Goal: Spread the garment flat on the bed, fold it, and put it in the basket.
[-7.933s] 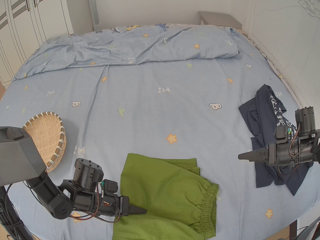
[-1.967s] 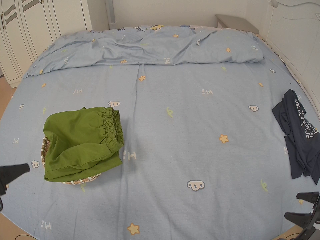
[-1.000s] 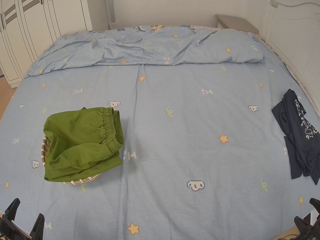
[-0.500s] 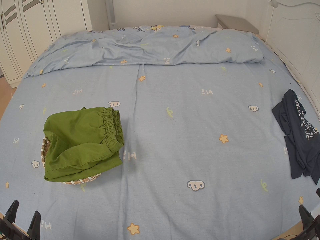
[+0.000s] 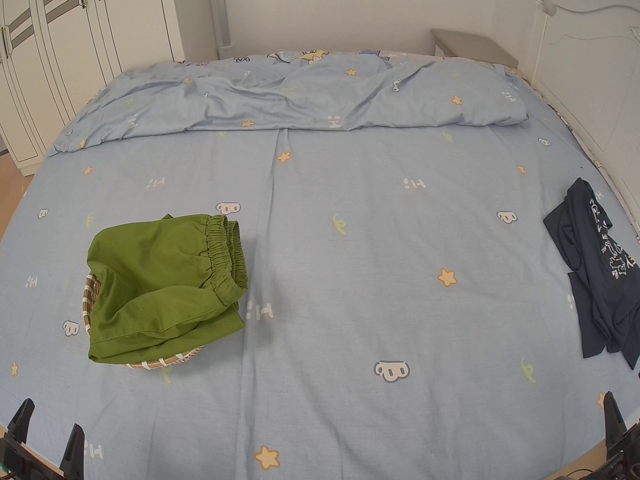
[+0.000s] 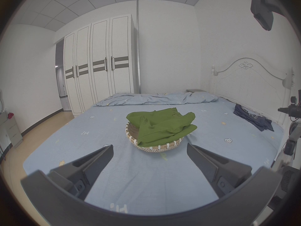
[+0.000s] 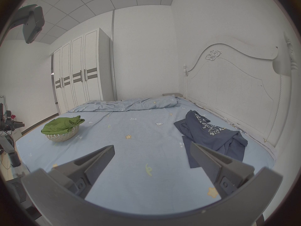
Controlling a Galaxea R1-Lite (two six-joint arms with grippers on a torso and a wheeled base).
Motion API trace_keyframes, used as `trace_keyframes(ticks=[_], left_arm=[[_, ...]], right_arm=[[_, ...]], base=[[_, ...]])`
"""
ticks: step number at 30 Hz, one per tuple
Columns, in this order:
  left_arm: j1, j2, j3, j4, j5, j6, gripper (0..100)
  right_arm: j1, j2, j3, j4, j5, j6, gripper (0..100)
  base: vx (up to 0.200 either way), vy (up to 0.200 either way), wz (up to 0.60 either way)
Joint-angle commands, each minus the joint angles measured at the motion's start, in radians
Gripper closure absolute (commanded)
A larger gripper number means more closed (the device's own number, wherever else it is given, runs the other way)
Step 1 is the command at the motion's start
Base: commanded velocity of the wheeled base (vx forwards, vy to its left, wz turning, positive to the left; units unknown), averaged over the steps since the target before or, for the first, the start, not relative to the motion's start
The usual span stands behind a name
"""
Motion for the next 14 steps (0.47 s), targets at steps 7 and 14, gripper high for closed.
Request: trace_keyframes(ticks=[7,14], left_arm=[[0.001,-0.013,0.016,0.000,0.003,-0.003,0],[0.001,-0.013,0.016,0.000,0.001,-0.003,0]], right_arm=[[-0.001,-0.019,0.021,-0.001,0.000,-0.004,0],[-0.001,-0.019,0.021,-0.001,0.000,-0.006,0]], base=[[0.000,0.000,0.00],[0.000,0.000,0.00]])
